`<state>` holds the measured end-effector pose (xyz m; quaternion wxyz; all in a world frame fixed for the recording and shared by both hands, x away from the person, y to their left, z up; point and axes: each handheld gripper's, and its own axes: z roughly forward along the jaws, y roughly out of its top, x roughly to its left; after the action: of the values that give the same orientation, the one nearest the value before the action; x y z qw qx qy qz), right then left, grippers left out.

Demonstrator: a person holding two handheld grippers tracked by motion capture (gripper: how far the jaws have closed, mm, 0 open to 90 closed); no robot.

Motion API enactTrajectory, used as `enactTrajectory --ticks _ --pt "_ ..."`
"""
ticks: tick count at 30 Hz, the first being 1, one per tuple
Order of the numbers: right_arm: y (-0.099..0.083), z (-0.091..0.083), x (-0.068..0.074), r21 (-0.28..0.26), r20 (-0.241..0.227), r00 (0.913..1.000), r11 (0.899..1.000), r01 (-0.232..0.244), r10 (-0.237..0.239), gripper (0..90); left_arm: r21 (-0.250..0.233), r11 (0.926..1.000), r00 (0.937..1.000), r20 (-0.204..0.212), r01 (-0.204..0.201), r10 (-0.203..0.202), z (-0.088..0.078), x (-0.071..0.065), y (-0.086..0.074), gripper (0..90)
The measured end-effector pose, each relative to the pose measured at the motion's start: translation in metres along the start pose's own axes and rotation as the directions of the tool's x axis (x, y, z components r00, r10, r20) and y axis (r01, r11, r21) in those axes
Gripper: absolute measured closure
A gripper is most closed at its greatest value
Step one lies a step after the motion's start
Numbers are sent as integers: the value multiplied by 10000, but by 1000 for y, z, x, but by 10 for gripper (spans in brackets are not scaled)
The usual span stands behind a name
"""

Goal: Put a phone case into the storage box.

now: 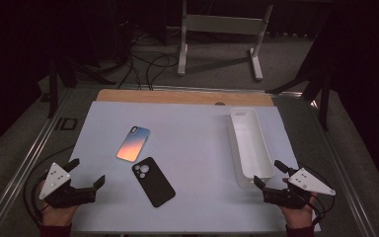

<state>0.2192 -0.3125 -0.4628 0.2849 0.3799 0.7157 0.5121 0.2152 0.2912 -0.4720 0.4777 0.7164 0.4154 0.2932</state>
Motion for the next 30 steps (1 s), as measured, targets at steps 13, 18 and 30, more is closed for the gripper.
enactTrajectory --ticks 13,18,30 --pt "0 -3 0 -39 76 10000 10000 -26 27 88 153 9998 9998 -149 154 -152 2 1 2 0" --pt "-1 -4 -2 20 70 10000 10000 -46 46 88 263 9995 9995 -241 188 -181 3 2 7 0" --pt "0 -8 -4 -54 200 9998 10000 -75 76 88 1174 9928 9985 -515 245 -186 21 4 20 0"
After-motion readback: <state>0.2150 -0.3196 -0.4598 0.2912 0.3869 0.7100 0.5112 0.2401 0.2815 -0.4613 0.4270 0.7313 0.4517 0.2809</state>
